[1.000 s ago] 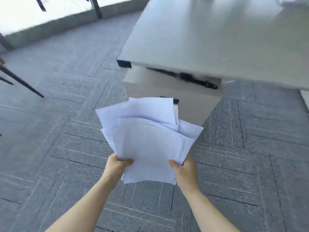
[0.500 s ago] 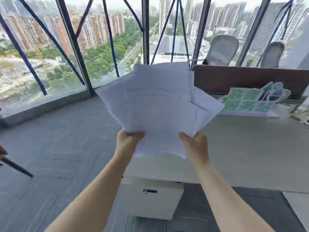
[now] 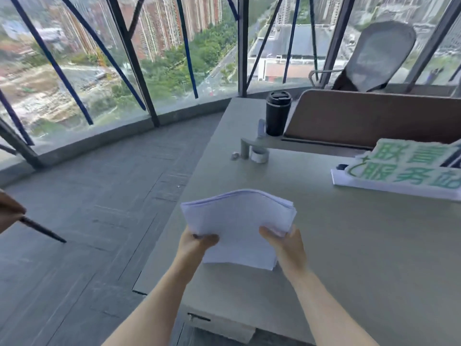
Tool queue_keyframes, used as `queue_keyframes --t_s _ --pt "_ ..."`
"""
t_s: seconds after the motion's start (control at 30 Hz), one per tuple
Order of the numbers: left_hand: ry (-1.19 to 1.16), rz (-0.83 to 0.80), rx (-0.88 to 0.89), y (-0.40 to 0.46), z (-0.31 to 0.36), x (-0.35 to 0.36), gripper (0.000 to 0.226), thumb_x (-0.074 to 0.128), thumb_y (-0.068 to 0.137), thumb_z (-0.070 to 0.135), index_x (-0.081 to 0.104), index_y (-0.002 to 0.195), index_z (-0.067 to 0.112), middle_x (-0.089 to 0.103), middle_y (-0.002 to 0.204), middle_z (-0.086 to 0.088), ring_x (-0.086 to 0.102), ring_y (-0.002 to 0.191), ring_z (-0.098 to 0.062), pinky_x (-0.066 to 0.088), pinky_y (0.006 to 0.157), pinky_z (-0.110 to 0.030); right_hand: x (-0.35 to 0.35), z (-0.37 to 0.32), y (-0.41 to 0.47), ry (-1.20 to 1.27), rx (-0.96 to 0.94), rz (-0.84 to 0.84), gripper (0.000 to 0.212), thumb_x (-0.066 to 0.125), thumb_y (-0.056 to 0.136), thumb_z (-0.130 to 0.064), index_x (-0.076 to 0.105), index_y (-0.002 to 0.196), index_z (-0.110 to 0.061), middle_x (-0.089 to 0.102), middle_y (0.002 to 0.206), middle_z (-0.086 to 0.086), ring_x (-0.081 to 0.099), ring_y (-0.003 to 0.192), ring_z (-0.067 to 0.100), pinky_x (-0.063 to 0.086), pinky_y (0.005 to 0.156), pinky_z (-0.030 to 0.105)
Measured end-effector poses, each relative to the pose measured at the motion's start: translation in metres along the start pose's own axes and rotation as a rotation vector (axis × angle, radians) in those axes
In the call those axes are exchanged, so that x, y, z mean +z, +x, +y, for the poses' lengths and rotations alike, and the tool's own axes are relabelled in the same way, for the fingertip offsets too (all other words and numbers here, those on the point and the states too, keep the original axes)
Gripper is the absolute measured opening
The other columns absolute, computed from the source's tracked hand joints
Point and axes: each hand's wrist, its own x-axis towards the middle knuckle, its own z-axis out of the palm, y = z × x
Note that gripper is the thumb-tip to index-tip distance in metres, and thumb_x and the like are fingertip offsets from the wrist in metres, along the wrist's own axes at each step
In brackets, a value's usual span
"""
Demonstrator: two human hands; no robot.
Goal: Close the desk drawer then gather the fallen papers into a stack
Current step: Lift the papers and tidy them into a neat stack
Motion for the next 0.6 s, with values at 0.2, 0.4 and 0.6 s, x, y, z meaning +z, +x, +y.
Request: queue_keyframes --t_s 0.2,0.4,0.6 --pt "0.051 -0.001 -0.039 0.029 0.025 0.017 0.025 0.074 0.067 0.013 0.072 0.09 0.003 0.072 0.084 -0.009 0.064 0.076 -0.025 0.051 0.073 -0.038 -0.002 -0.028 0.033 -0.051 0.054 -0.103 0.015 0.067 0.079 0.003 0.073 0.082 -0.01 0.075 0.073 -0.001 0.068 0.066 0.013 0.053 0.06 0.026" --pt "0.018 0.022 -0.04 0.057 0.046 0.006 0.027 0.074 0.062 0.011 0.073 0.089 0.007 0.071 0.084 -0.008 0.064 0.077 -0.023 0.052 0.074 -0.038 0.007 -0.005 0.066 -0.365 0.128 -0.118 0.017 0.063 0.07 -0.011 0.07 0.078 -0.024 0.073 0.084 0.003 0.071 0.086 0.027 0.05 0.074 0.033" --pt "0.201 0.029 -0.069 0.138 0.07 -0.015 0.027 0.063 0.058 0.013 0.061 0.084 0.021 0.068 0.082 0.001 0.066 0.07 -0.016 0.055 0.06 -0.029 0.058 -0.006 0.121 -0.487 0.143 -0.074 0.019 0.054 0.081 -0.006 0.069 0.082 -0.018 0.062 0.067 -0.003 0.05 0.062 0.018 0.039 0.054 0.025"
